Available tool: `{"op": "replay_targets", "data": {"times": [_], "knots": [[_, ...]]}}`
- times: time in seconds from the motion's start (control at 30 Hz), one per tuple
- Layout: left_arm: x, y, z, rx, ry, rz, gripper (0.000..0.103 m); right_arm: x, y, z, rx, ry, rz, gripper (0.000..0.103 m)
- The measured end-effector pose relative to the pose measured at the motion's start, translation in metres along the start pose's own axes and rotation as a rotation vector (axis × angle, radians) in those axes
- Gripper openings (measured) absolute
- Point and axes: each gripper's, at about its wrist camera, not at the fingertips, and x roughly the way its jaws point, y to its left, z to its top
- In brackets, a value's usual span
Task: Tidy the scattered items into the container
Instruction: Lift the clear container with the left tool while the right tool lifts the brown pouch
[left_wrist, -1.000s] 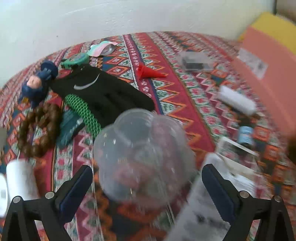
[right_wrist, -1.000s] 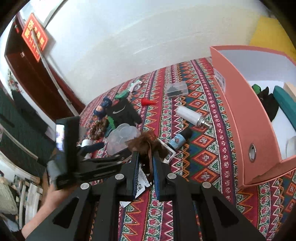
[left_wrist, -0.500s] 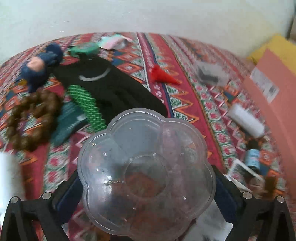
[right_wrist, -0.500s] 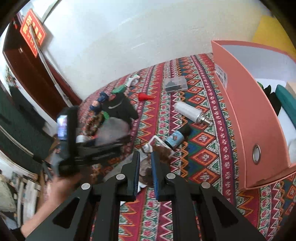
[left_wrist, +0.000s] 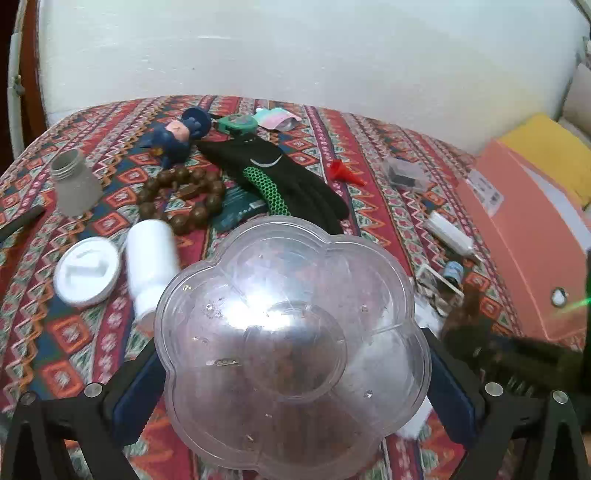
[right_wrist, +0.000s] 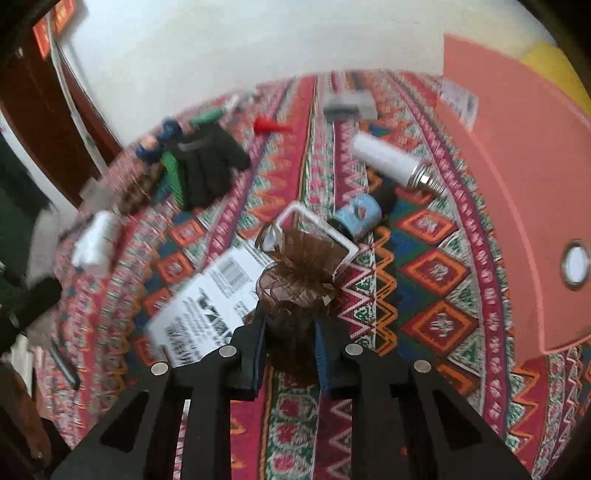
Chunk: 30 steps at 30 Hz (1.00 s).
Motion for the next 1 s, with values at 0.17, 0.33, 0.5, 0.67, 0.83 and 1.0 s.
{"op": "replay_targets", "data": {"times": [0.17,0.33,0.5,0.67,0.83,1.0], "knots": [[-0.055,0.002,-0.015,-0.001,-0.063,-0.017,0.101,-0.068,0.017,-0.01,0.014,-0.114,0.145,0.021],[-0.119,0.009,-0.034,-0.012,-0.141,-0.03,0.101,-0.15,0.064,-0.041,-0.099,-0.267,0.261,0.021],[-0.169,0.009,-0.046,-0.018,-0.199,-0.051,0.101,-0.192,0.101,-0.072,-0.154,-0.314,0.358,0.021],[-0.211,-0.014,-0.047,0.03,-0.276,-0.086,0.101,-0.227,0.113,-0.093,-0.192,-0.349,0.405,0.021],[-0.246,-0.048,-0.038,0.096,-0.357,-0.148,0.101,-0.269,0.1,-0.1,-0.199,-0.435,0.398,0.021],[-0.255,-0.093,-0.01,0.162,-0.408,-0.228,0.102,-0.314,0.079,-0.098,-0.183,-0.549,0.355,0.021]]}}
